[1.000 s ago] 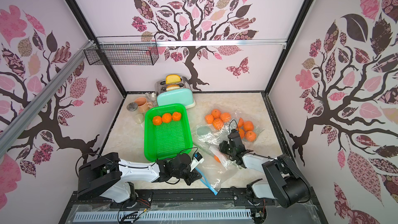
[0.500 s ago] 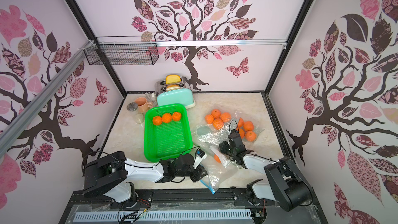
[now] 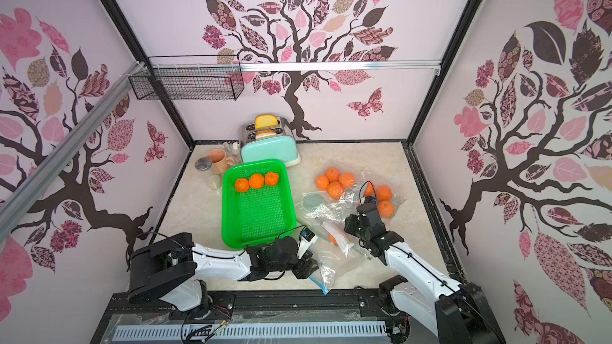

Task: Open the zip-top bag and take out the orange
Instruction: Pick up the orange from the zipper food storage bag.

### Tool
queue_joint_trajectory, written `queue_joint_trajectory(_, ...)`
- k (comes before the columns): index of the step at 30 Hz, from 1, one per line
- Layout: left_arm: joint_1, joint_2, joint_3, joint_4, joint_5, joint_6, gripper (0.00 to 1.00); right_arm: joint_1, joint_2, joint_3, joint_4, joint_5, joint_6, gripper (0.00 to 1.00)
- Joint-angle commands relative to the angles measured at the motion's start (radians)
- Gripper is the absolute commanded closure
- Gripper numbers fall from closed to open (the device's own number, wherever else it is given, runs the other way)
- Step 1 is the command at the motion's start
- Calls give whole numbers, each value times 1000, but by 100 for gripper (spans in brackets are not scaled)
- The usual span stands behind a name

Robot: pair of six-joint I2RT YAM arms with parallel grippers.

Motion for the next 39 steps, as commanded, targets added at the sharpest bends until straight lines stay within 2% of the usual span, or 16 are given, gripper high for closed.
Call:
queue_joint_trajectory(1, -3, 16, 1, 30, -11, 23, 39, 2, 53, -5, 16, -52, -7, 75)
queue_joint_trajectory(7, -3, 49, 37, 21, -36, 40, 34, 5, 199, -2, 78, -194, -16, 78)
queue_joint_trajectory(12, 0, 55, 76, -26, -101, 69, 30, 25, 313, 29, 51, -282, -65, 77)
queue_joint_trajectory(15, 17, 62, 98, -43, -96, 96, 28, 44, 348, 30, 67, -332, -77, 77)
queue_joint_trajectory(20, 32, 92, 138, -49, -87, 127, 27, 84, 346, 31, 72, -343, -91, 78)
queue_joint_trajectory(27, 84, 140, 188, -58, -90, 139, 26, 85, 317, 25, 63, -338, -96, 78)
queue_joint_trajectory(34, 93, 215, 275, -114, -125, 224, 25, 87, 315, 24, 59, -327, -98, 78)
queue_joint_trajectory(39, 103, 258, 303, -90, -92, 268, 22, 85, 309, 20, 64, -320, -98, 78)
